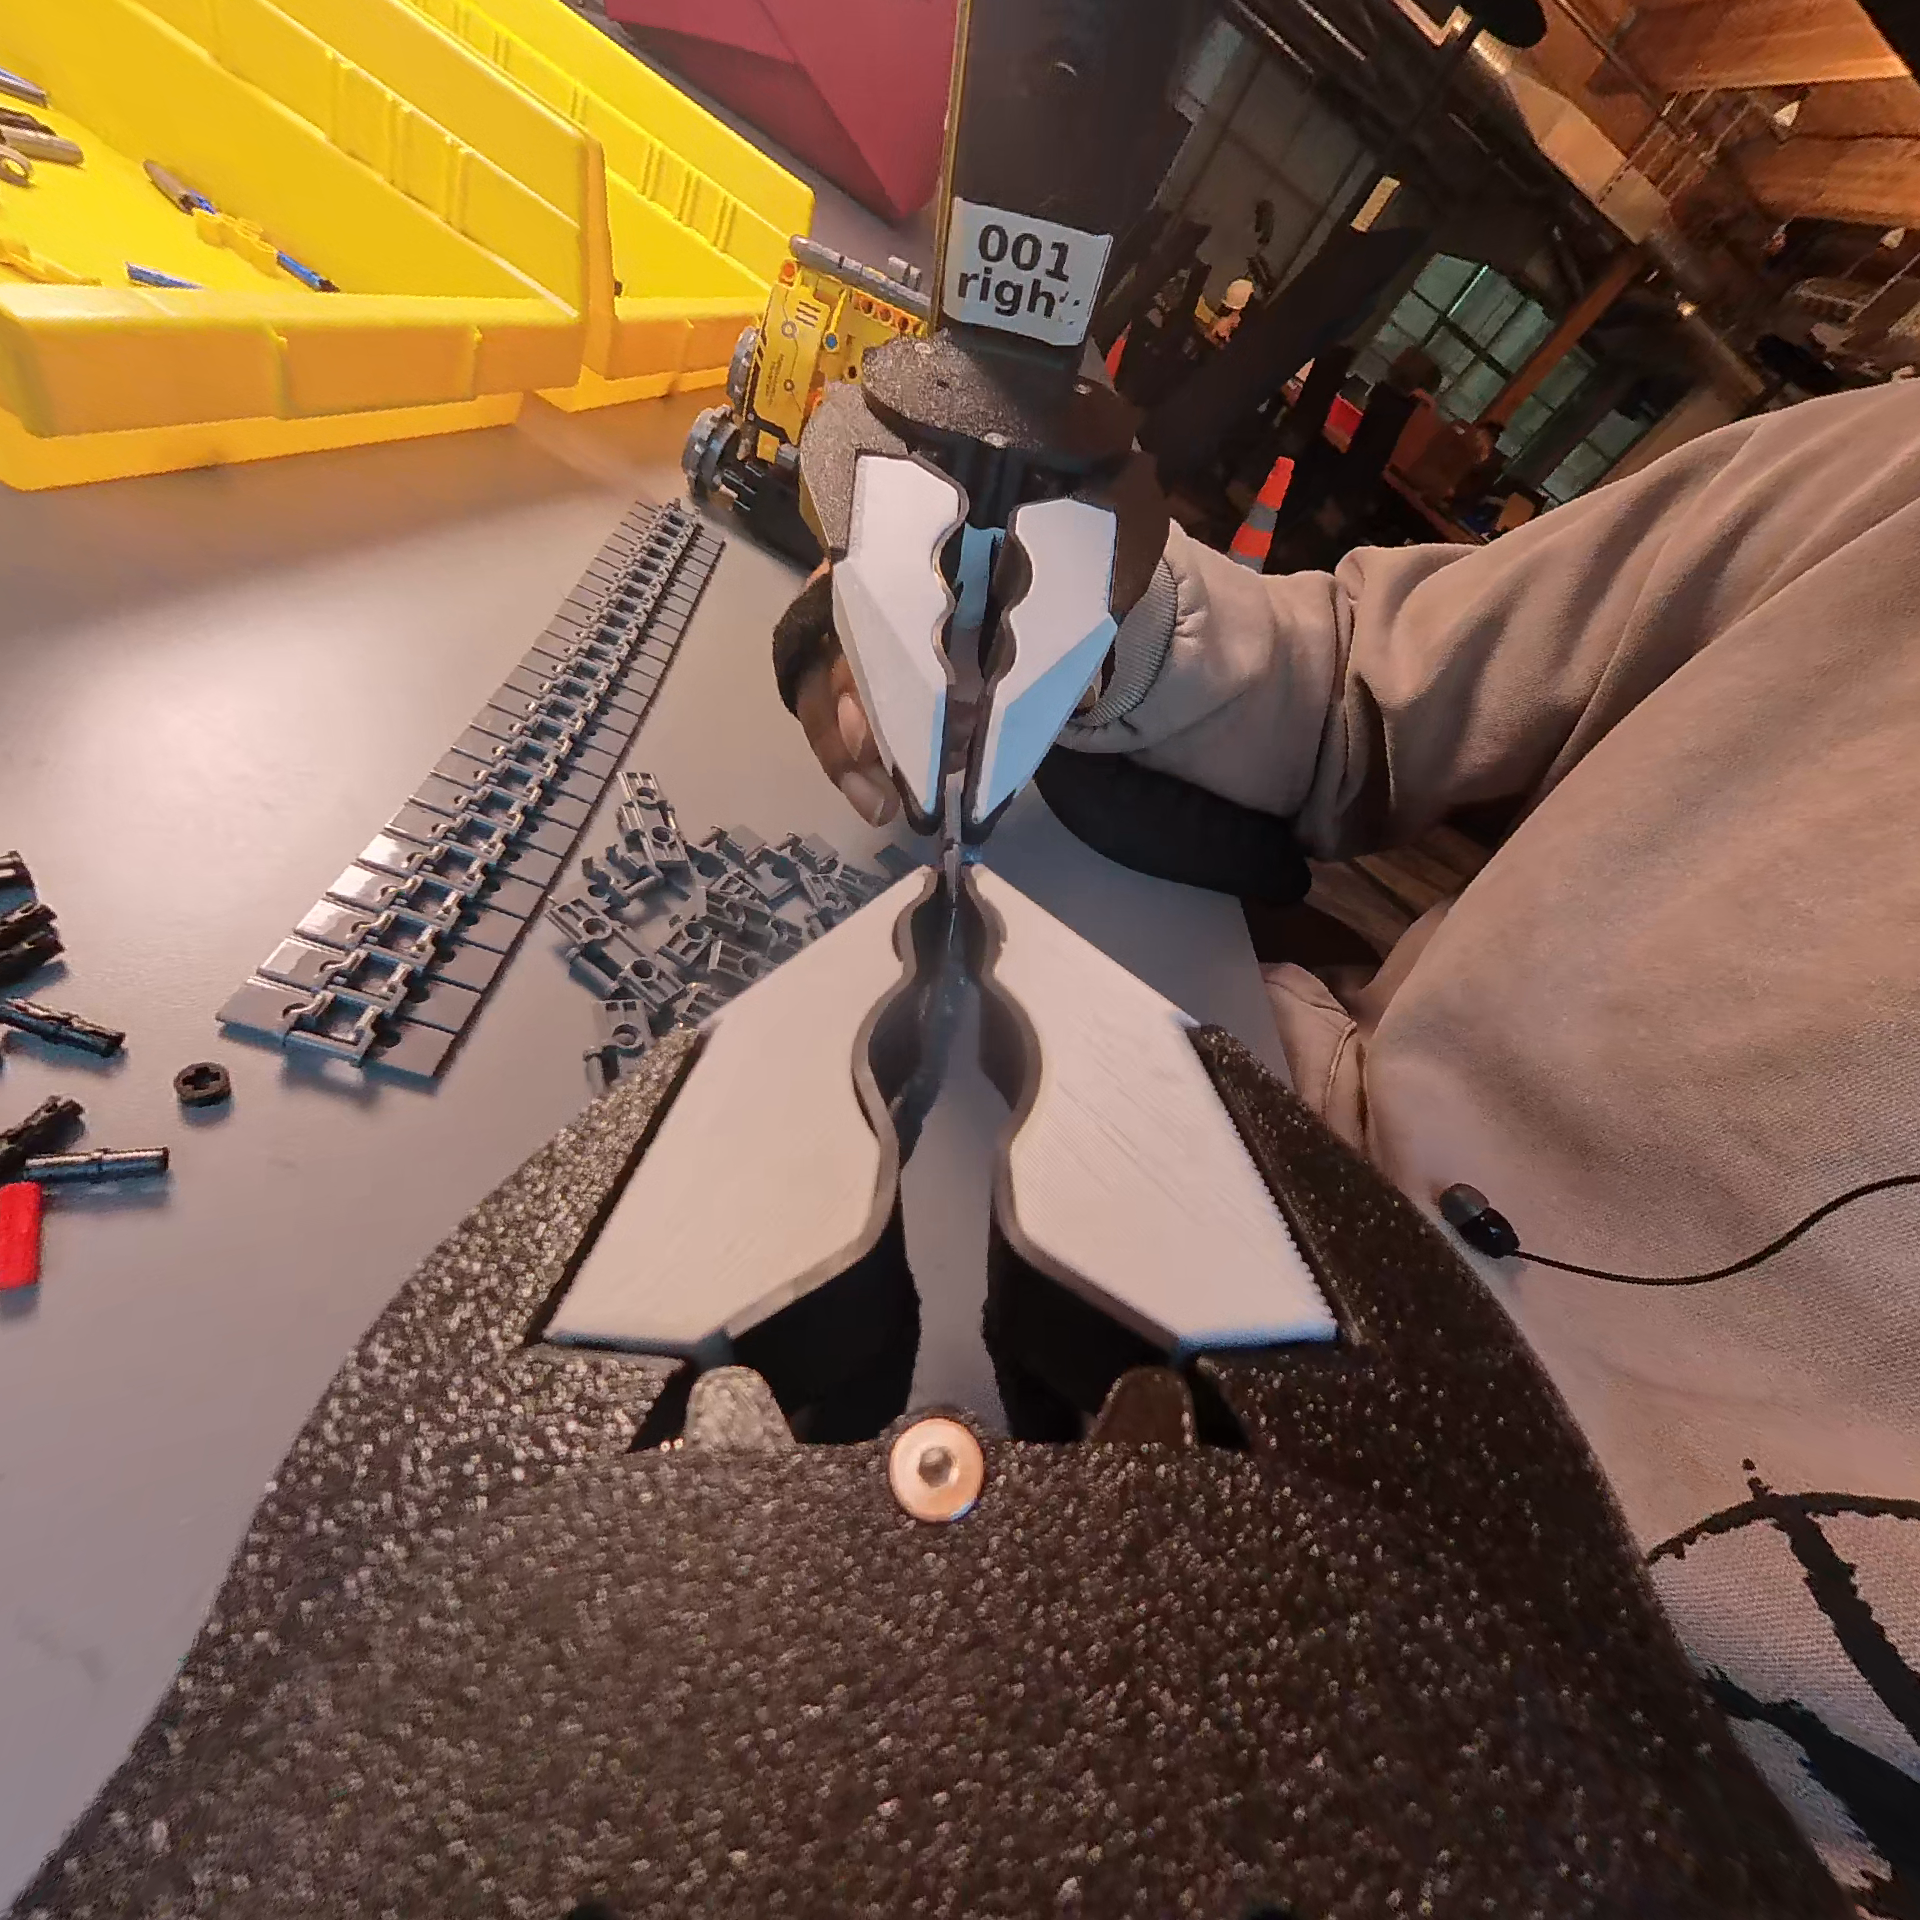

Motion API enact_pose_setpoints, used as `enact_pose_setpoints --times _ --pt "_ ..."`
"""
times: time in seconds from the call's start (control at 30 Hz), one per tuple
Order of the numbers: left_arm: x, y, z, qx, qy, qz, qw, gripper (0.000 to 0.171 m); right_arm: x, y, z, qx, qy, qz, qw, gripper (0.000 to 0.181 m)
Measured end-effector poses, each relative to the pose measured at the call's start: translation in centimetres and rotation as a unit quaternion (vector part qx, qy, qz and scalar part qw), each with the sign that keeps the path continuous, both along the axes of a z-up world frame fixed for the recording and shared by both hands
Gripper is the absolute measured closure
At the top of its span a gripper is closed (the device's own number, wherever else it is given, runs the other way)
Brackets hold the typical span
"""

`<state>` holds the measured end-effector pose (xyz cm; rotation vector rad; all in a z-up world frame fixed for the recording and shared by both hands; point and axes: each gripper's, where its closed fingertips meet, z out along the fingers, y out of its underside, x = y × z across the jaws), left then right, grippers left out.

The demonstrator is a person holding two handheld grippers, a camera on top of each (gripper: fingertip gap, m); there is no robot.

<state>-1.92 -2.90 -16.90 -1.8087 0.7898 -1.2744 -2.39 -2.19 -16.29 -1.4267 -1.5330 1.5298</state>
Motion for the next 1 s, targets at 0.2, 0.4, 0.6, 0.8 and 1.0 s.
enact_pose_setpoints --times 0.2,0.4,0.6,0.8,1.0 --pt "0.0 0.2 -0.3 0.005 0.012 0.006 1.000 0.169 0.2 -0.1 -0.3 0.021 -0.007 0.003 1.000 0.180" --pt "-0.1 0.4 -0.4 -0.027 -0.004 0.016 1.000 0.170 0.1 -0.2 -0.2 0.066 0.006 -0.004 0.998 0.181" --pt "-0.2 1.5 -1.7 -0.041 0.016 0.035 0.998 0.170 -0.1 -6.6 -1.1 0.076 0.007 0.131 0.988 0.181" --pt "-2.1 2.0 -0.5 -0.028 0.011 0.062 0.998 0.170 0.6 -4.6 2.0 0.088 0.034 0.118 0.989 0.181" --pt "-1.9 1.8 -1.3 -0.045 0.018 0.045 0.998 0.169 1.1 -0.7 -2.6 0.114 -0.065 0.032 0.991 0.180"
